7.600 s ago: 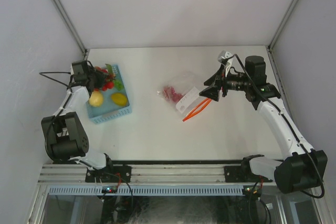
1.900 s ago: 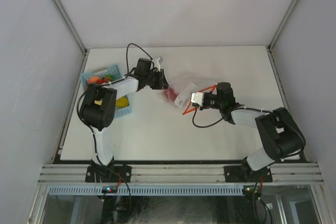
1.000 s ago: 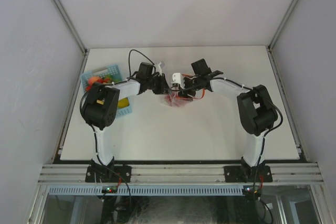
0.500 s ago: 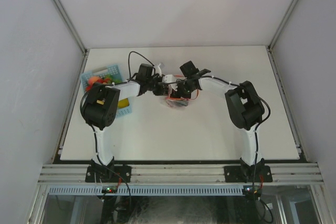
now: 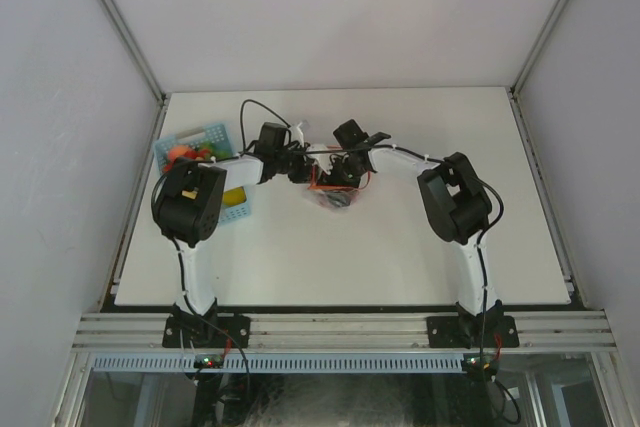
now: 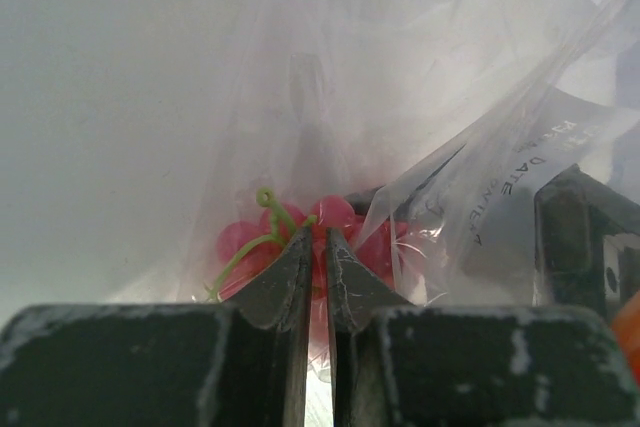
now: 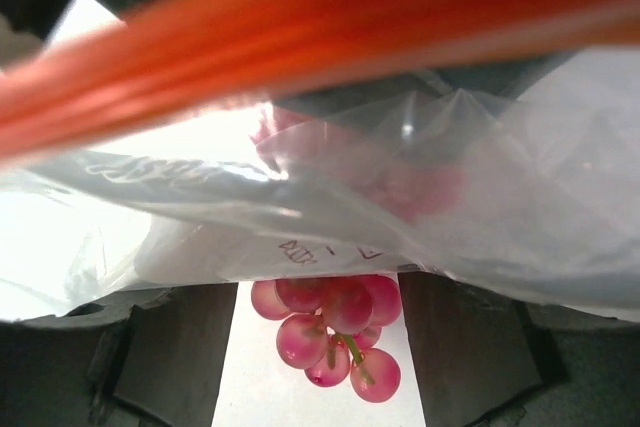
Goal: Open the zip-top bag and remove the fake food
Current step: Pick up the fake fruit from the zipper food storage bag.
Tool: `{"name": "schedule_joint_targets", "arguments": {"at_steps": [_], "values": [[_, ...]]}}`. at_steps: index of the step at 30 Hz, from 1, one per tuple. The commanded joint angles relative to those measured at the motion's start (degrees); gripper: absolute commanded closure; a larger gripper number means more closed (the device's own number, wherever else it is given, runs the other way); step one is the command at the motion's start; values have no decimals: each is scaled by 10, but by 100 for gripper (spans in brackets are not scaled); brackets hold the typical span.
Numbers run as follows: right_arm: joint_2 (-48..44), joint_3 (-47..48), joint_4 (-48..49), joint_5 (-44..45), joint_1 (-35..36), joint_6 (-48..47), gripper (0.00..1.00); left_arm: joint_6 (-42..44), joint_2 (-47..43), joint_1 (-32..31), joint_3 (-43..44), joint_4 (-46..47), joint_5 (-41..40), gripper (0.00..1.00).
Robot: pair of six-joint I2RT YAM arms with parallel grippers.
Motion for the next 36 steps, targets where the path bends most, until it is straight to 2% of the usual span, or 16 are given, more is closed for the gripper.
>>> {"name": "schedule_joint_targets", "arguments": {"at_steps": [1, 3, 9, 14, 19, 28, 36], "values": [[4, -6, 15, -2, 3, 55, 39, 4, -7, 6, -17, -23, 7, 87], [3, -12, 19, -5, 0, 68, 42, 6, -10, 9, -19, -25, 7, 87], [-6, -23, 28, 1, -4, 91, 70, 2, -19, 20, -34, -26, 4, 86], [-33, -39, 36, 8, -4, 95, 88, -5, -38, 31, -49, -21, -1, 85], [-68, -51, 30, 15, -21, 77, 93, -4, -50, 34, -58, -21, -5, 84], [-177, -117, 1, -106, -74, 34, 96, -2, -56, 37, -36, -34, 4, 79], [-253, -165, 7, -143, -97, 23, 96, -12, -46, 37, -13, -45, 21, 91]]}}
